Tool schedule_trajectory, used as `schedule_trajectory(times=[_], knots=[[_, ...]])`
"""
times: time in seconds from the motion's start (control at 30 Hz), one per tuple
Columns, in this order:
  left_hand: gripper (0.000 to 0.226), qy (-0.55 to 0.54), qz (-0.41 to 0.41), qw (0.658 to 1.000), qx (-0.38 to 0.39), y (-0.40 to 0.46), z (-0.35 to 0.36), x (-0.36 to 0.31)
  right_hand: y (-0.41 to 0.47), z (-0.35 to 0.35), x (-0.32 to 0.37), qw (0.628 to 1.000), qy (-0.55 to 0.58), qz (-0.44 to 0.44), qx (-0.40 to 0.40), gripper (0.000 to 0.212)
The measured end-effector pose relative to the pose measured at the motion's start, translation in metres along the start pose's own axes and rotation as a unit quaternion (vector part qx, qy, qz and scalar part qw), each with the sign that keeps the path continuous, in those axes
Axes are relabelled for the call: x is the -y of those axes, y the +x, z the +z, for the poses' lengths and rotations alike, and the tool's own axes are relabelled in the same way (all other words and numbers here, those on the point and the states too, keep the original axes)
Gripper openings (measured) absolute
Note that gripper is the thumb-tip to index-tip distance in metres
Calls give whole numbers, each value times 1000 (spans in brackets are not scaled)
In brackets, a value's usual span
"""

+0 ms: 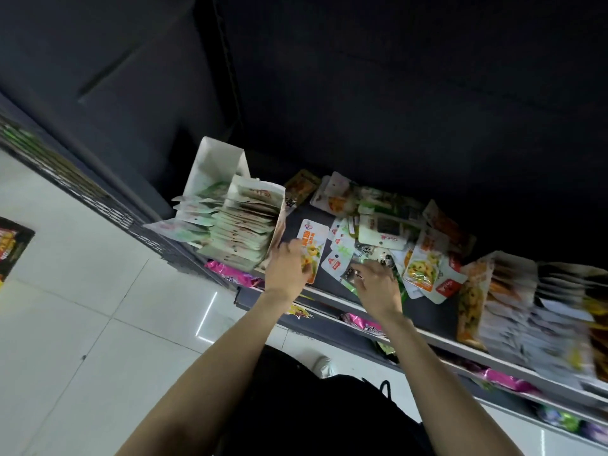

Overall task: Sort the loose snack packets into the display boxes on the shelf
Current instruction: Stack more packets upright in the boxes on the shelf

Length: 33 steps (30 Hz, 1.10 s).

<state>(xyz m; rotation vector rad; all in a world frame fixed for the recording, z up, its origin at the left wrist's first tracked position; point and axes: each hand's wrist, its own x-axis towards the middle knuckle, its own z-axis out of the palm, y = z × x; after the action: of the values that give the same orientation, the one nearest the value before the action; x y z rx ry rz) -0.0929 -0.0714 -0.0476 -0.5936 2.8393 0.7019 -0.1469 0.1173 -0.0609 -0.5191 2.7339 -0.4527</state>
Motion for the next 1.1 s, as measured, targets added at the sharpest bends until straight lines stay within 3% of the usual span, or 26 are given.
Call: schedule_trajectory(times=[0.1,0.2,0.43,0.5,0.57,0.63,0.7,0.8,0.9,1.03,1.1], knots=[[66,71,-55,995,46,15,16,2,-5,-3,-10,996,-39,30,70,38],[76,113,-47,992,43,27,24,-5,-4,-4,-14,993,-60,22,100,41],[75,-50,-19,998,26,22,8,-19,-3,0,-23,993,-33,33,110,41],[76,-93,-16,995,9,12,-5,-20,-2,-5,-21,993,14,45,109,49],[73,-136,-6,991,13,-3,-27,-25,-4,-16,-17,988,130,60,65,67],[73,-189,26,979,71,-17,-47,-28,-13,-34,-12,964,261,51,7,87],[77,-190,88,967,147,-29,-60,-30,-28,-57,-11,937,348,27,-16,93],[77,-138,165,954,210,-41,-66,-49,-55,-87,-26,905,425,16,-5,64],[75,-101,231,946,205,-49,-57,-86,-87,-104,-54,898,439,22,-29,33],[74,-102,286,930,205,-57,-33,-135,-125,-124,-84,911,402,26,-84,27],[69,-122,314,933,128,-59,-19,-160,-143,-132,-101,922,334,28,-192,22]])
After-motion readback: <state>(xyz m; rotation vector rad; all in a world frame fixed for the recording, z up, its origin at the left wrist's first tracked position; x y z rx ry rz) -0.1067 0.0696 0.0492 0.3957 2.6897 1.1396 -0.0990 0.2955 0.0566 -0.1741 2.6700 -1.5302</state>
